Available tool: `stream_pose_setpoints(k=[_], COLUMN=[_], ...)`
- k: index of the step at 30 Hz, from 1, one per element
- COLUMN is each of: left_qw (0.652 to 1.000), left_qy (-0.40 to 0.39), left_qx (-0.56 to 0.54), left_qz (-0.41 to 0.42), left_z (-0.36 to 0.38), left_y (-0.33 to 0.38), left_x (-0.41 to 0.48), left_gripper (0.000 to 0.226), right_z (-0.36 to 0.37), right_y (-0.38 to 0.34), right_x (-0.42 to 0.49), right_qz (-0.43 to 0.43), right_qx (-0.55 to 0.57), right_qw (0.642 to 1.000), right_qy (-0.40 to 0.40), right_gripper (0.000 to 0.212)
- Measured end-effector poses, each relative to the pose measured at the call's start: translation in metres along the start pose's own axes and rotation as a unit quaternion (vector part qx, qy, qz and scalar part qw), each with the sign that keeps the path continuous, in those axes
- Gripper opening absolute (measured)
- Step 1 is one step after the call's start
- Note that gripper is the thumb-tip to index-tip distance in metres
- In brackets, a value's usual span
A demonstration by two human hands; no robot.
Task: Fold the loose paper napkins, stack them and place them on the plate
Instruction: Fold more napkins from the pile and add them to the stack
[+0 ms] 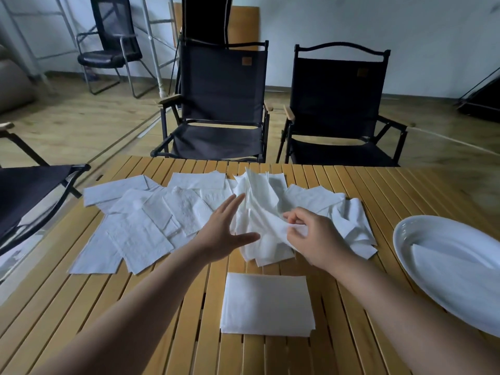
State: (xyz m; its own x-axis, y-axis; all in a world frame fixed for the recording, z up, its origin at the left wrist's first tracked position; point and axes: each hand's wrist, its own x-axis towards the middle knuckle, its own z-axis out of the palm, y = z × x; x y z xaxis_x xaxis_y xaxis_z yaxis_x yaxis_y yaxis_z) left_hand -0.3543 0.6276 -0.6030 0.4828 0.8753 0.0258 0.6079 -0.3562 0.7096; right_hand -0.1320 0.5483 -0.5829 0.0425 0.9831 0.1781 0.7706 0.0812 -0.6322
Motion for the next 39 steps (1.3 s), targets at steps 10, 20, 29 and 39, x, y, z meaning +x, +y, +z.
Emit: stream_pose_setpoints(k=[10, 20, 29, 39], left_qw=[0.987, 0.905, 0.893, 0.924], left_qy=[0.024, 0.029, 0.016, -0.005], left_qx=[-0.161, -0.414, -0.426, -0.358], left_qz=[-0.014, -0.096, -0.143, -0.132], left_z=[-0.002, 0.008, 0.026, 0.028], left_y=[0.035, 0.044, 0.015, 0.001], left_x=[-0.027, -0.067, -0.082, -0.086], left_gripper=[0.016, 0.018, 0.022, 0.026], right_z=[-0.044, -0.001, 0.03, 0.032], right_y=[-0.033, -0.019, 0.007, 0.018], right_x=[-0.032, -0.082, -0.097, -0.093], right_qz=[0.024, 0.213, 0.239, 0.22], right_qx=[0.043, 0.276, 0.285, 0.248], right_qw=[0.998, 0.934, 0.925, 0.942], right_qy=[0.03, 0.081, 0.082, 0.054], right_gripper=[0.007, 0.012, 0.01, 0.008])
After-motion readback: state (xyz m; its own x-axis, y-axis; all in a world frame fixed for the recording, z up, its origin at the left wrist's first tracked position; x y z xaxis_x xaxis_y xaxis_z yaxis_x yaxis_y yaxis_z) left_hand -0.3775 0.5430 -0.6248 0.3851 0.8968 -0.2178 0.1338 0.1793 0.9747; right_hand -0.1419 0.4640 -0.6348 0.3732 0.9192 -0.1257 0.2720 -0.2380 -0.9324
